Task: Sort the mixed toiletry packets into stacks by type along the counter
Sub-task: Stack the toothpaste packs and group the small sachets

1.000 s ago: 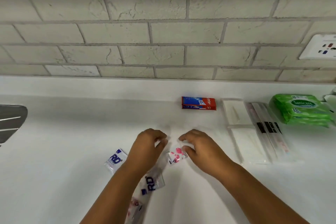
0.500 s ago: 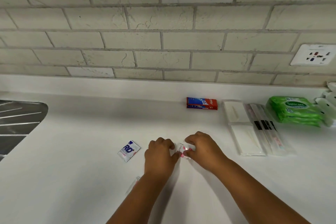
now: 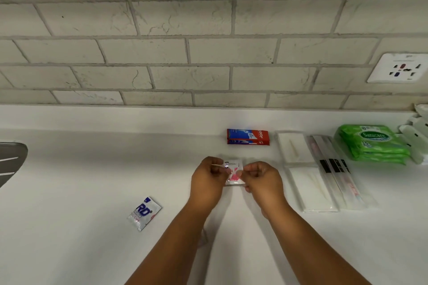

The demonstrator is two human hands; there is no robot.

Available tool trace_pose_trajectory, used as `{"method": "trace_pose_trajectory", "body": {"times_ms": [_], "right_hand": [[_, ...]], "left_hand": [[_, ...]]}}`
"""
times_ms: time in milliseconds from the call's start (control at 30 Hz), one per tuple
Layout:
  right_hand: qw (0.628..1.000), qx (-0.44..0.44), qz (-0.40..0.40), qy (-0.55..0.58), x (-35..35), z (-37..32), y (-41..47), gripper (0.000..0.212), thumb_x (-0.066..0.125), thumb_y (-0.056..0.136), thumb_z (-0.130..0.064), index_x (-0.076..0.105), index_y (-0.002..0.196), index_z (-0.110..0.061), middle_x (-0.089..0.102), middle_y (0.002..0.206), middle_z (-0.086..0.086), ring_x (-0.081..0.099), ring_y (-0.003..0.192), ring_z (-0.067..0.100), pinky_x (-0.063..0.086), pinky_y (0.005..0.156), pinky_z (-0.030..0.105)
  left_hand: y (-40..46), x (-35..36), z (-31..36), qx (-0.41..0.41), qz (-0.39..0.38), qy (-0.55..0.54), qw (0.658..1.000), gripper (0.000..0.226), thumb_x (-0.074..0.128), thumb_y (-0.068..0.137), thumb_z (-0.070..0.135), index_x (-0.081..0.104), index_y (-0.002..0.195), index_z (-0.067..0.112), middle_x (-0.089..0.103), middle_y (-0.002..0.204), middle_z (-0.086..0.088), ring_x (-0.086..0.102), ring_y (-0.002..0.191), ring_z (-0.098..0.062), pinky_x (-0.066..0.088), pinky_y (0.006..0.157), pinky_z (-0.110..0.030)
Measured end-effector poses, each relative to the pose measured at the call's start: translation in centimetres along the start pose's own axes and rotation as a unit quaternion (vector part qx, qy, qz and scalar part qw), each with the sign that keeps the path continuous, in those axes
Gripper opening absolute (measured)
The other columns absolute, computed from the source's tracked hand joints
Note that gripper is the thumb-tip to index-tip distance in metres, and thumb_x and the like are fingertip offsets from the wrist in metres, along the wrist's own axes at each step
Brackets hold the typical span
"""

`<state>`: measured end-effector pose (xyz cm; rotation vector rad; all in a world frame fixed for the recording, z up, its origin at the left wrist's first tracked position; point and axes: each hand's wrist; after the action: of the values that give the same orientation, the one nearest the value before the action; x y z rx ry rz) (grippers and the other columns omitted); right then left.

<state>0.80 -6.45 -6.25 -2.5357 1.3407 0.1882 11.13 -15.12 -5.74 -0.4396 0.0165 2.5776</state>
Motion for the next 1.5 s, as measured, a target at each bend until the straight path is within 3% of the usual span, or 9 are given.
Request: {"method": "trace_pose_trajectory", "body": {"times_ms": [67,200,433,667,900,1033,1133,1300,1500], "right_hand": [[0.997,-0.041,0.036,-0.047,0.5,-0.2,1.4,0.016,0.079,0.076,-0.019,0.063,0.076,-0.019,0.066,0.074,-0.002,0.063,0.070,0.018,0.053,0.068,0.028],[0.985,-0.094,0.058,-0.134,1.3,-0.7,4.4,0.010,0.071,0.083,-0.023,0.064,0.084,-0.016,0.063,0.078,-0.006,0.059,0.074,0.012,0.039,0.062,0.013],[0.968,-0.109,0.074,-0.213,2.6,-0.5,7.5,0.019,0.062,0.088,-0.023,0.068,0.105,-0.016,0.071,0.100,0.001,0.065,0.093,0.018,0.048,0.080,0.028],[0.940,-0.144,0.079,-0.300,3.1,0.3,7.7,0.017,0.058,0.091,-0.023,0.073,0.096,-0.018,0.072,0.094,0.001,0.063,0.085,0.017,0.039,0.069,0.020],[0.948,-0.137,0.053,-0.281,2.9,0.5,8.0,0.015,0.064,0.086,-0.024,0.075,0.095,-0.021,0.070,0.100,0.002,0.064,0.091,0.017,0.047,0.075,0.022],[0.967,-0.122,0.053,-0.215,1.9,-0.9,6.7,0.021,0.068,0.086,-0.027,0.070,0.105,-0.017,0.064,0.108,0.001,0.060,0.093,0.012,0.041,0.071,0.015],[0.971,-0.148,0.027,-0.184,1.6,-2.8,4.5,0.018,0.068,0.086,-0.023,0.070,0.100,-0.012,0.063,0.097,-0.003,0.054,0.085,0.007,0.035,0.065,0.008],[0.971,-0.158,-0.062,-0.170,4.3,-5.0,0.0,0.017,0.069,0.084,-0.029,0.069,0.099,-0.021,0.064,0.096,-0.004,0.059,0.092,0.011,0.043,0.078,0.021],[0.956,-0.140,-0.161,-0.202,9.5,-5.0,-5.7,0.020,0.073,0.080,-0.033,0.069,0.096,-0.022,0.063,0.097,-0.004,0.058,0.088,0.007,0.040,0.070,0.019]], "left_hand": [[2.0,0.7,0.6,0.001,0.011,0.016,1.000,0.018,0.072,0.083,0.017,0.064,0.099,0.016,0.068,0.092,0.003,0.067,0.086,-0.013,0.052,0.071,-0.013],[5.4,2.1,1.6,0.008,0.018,0.092,0.996,0.011,0.072,0.084,0.025,0.065,0.090,0.019,0.064,0.081,0.009,0.060,0.073,-0.006,0.039,0.057,-0.005],[8.6,3.5,1.2,0.017,0.038,0.155,0.987,0.014,0.070,0.085,0.019,0.069,0.098,0.016,0.069,0.091,0.004,0.060,0.079,-0.008,0.036,0.061,-0.005],[8.5,4.2,0.5,0.030,0.051,0.228,0.972,0.017,0.065,0.089,0.019,0.070,0.104,0.014,0.070,0.103,-0.002,0.062,0.092,-0.014,0.037,0.075,-0.015],[8.2,4.2,0.5,0.014,0.044,0.236,0.971,0.022,0.063,0.091,0.021,0.068,0.110,0.011,0.070,0.106,-0.005,0.063,0.097,-0.017,0.038,0.076,-0.017],[7.2,2.2,1.4,0.014,0.071,0.203,0.977,0.029,0.056,0.095,0.028,0.062,0.117,0.010,0.067,0.107,-0.003,0.061,0.097,-0.016,0.037,0.077,-0.017],[5.6,-1.1,2.0,0.030,0.112,0.159,0.981,0.030,0.055,0.094,0.036,0.059,0.116,0.016,0.064,0.099,0.002,0.059,0.086,-0.013,0.038,0.066,-0.017],[2.0,-8.5,1.5,0.035,0.146,0.161,0.975,0.022,0.054,0.093,0.038,0.064,0.104,0.021,0.063,0.095,0.006,0.057,0.069,-0.004,0.039,0.057,-0.016],[-2.3,-15.8,-1.7,-0.024,0.110,0.208,0.972,0.010,0.057,0.092,0.026,0.066,0.092,0.021,0.067,0.090,0.007,0.060,0.065,-0.002,0.042,0.052,-0.015]]}}
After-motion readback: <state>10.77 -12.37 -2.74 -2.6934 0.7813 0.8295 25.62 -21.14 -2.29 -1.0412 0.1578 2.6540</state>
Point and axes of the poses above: each hand's wrist, its own y-axis towards the middle knuckle, its own x-axis out of the palm, z = x × y
